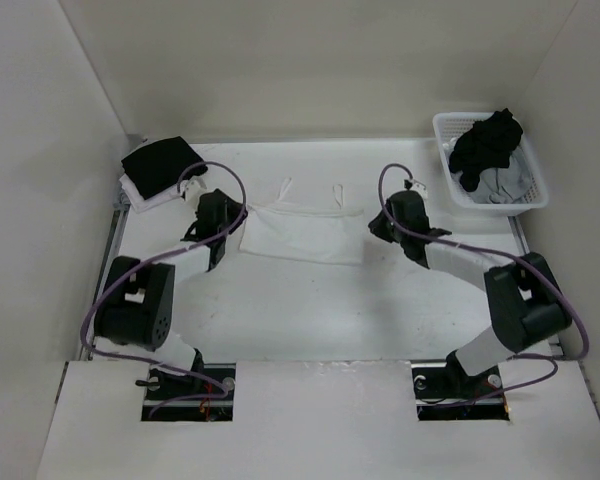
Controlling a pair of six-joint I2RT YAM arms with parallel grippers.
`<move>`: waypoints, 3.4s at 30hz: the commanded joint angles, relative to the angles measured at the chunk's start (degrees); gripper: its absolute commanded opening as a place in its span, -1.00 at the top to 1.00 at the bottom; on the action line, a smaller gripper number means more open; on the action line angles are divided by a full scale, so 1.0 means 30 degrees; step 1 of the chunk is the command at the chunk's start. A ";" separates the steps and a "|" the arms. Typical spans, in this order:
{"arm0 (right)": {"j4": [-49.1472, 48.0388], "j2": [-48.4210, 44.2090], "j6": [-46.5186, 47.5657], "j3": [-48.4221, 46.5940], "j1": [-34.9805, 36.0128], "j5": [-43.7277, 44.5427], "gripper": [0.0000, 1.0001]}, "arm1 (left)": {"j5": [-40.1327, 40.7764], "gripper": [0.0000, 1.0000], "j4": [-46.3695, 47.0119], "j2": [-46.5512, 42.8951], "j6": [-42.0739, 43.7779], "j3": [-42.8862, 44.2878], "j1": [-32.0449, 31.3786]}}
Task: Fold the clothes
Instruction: Fold the tank top
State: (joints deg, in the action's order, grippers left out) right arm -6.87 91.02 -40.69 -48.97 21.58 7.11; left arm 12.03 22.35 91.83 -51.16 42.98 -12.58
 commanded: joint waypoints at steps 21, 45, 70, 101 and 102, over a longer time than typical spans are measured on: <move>-0.4769 -0.1602 -0.2286 0.5865 0.2048 -0.2810 0.08 | -0.1725 0.27 0.1163 -0.2282 -0.0145 -0.6329 -0.0070; -0.5442 -0.1102 -0.3020 0.6362 0.1609 -0.2518 0.72 | -0.1638 0.87 0.3419 -0.1899 -0.0262 -0.6446 0.0194; 1.2487 -2.0294 -0.3927 0.4106 1.3119 0.4248 0.86 | 0.0559 0.90 -1.6208 -2.4428 0.1174 -0.2899 -0.3057; -0.0139 0.1481 -0.0266 -0.3277 -0.0325 -0.4013 0.88 | -0.2661 0.88 0.0634 -0.0663 -0.0671 0.0499 0.0518; -0.0082 0.0750 -0.0063 -0.3102 -0.0238 -0.3809 0.88 | -0.2692 0.88 0.0694 -0.1597 -0.0615 0.0120 0.0372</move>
State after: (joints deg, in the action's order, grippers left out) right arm -3.55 97.62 -40.93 -56.31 20.97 -4.32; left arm 5.96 18.90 92.73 -51.16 44.01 -10.98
